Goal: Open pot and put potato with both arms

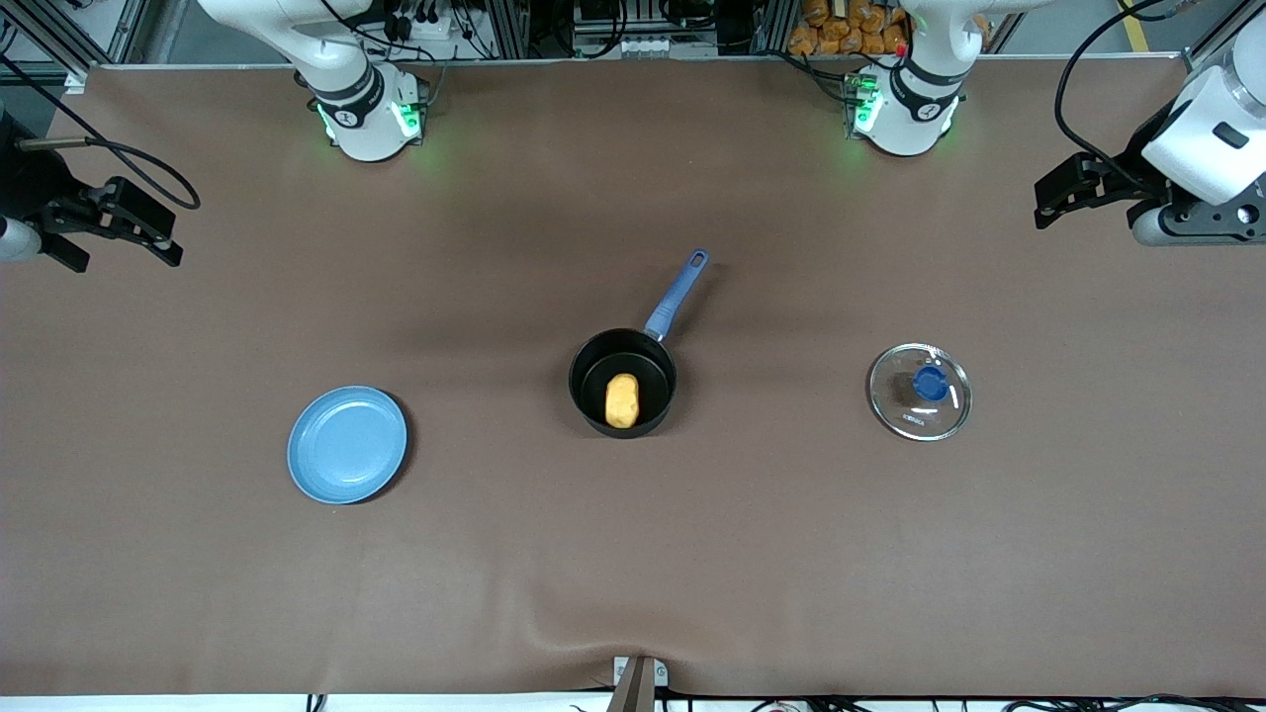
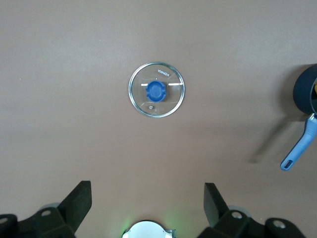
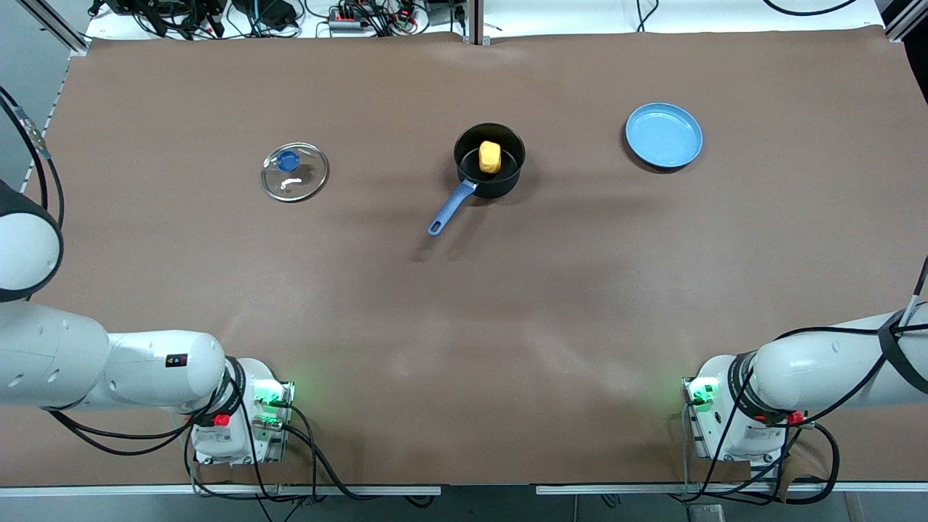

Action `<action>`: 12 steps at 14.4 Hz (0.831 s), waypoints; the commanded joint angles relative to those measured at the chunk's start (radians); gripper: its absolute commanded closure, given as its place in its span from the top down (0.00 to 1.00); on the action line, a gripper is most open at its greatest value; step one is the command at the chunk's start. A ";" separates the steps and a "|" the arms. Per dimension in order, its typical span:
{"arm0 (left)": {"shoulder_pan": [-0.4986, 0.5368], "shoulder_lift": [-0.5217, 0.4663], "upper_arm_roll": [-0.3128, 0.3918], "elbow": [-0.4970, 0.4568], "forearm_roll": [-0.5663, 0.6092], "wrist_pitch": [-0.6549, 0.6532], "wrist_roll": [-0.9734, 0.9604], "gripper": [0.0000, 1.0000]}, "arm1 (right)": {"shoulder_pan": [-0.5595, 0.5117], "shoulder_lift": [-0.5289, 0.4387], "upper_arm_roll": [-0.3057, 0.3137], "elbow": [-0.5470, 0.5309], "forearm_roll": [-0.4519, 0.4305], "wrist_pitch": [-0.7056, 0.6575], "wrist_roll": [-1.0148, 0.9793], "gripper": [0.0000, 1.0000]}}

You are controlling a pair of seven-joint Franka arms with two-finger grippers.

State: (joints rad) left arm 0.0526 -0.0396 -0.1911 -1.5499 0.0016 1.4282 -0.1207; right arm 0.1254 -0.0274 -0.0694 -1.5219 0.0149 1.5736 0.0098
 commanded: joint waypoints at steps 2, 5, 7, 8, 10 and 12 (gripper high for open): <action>0.007 -0.039 -0.005 -0.019 0.017 -0.018 -0.011 1.00 | -0.029 -0.012 0.011 -0.020 -0.006 0.017 0.004 1.00; 0.010 -0.026 0.009 -0.004 0.003 -0.014 -0.010 1.00 | -0.030 -0.012 0.013 -0.029 -0.007 0.026 0.010 1.00; 0.012 -0.028 0.018 -0.003 0.006 -0.015 -0.007 1.00 | -0.033 -0.014 0.011 -0.058 -0.007 0.051 0.010 1.00; 0.013 -0.028 0.018 0.008 0.006 -0.015 -0.007 1.00 | -0.039 -0.016 0.011 -0.081 -0.007 0.066 0.010 1.00; 0.038 -0.017 0.018 0.034 0.006 -0.015 -0.005 1.00 | -0.040 -0.023 0.013 -0.106 -0.007 0.085 0.010 1.00; 0.041 -0.014 0.018 0.036 0.005 -0.015 -0.005 1.00 | -0.040 -0.023 0.011 -0.107 -0.007 0.085 0.010 1.00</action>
